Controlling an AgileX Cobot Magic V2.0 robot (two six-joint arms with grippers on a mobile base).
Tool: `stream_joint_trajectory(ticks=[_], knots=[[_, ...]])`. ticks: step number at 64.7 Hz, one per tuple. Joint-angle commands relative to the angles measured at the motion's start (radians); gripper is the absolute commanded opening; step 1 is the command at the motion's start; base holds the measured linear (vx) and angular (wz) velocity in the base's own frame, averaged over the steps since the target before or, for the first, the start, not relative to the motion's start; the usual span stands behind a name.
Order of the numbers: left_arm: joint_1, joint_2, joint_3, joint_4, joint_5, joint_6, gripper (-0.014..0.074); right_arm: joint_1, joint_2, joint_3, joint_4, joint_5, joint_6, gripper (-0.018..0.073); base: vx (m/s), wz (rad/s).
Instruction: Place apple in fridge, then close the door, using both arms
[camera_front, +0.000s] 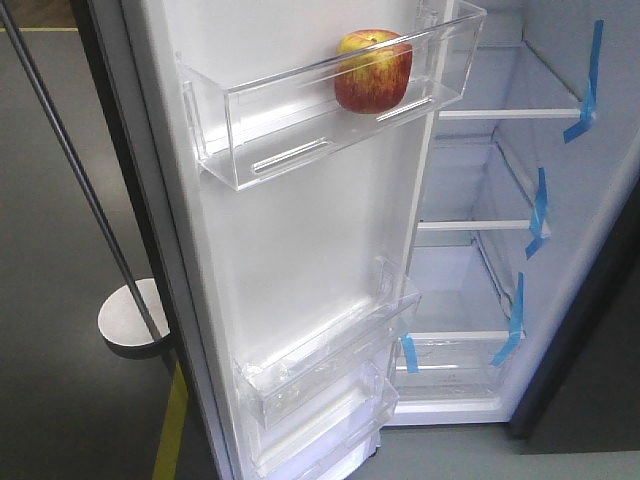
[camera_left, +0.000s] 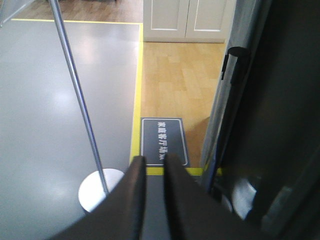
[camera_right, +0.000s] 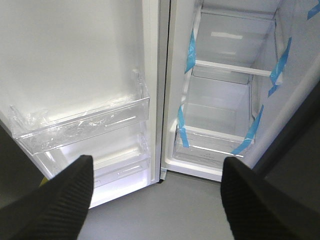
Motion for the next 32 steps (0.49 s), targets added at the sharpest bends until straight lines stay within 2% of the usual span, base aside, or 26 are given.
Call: stream_joint_trajectory(ticks=[1, 11, 16, 26, 32], knots=[[-0.002, 0.011, -0.070, -0.005, -0.042, 0.026, 0.0305, -0.006, 0.002, -0.023, -0.011, -0.059, -0.003, 0.0507, 0.00, 0.00], [-0.002, 0.040, -0.076, -0.003, -0.069, 0.081, 0.0634, -0.006, 0.002, -0.023, -0.011, -0.059, -0.003, 0.0507, 0.00, 0.00], [-0.002, 0.048, -0.076, -0.004, -0.066, 0.079, 0.0731, -0.006, 0.002, -0.023, -0.011, -0.059, -0.003, 0.0507, 0.00, 0.00], [-0.002, 0.053, -0.076, -0.006, -0.074, 0.058, 0.0713, -0.006, 0.002, -0.023, -0.011, -0.059, -0.003, 0.0507, 0.00, 0.00], [-0.002, 0.057, -0.076, -0.006, -0.139, 0.007, 0.0683, -0.006, 0.002, -0.023, -0.011, -0.059, -0.003, 0.0507, 0.00, 0.00]])
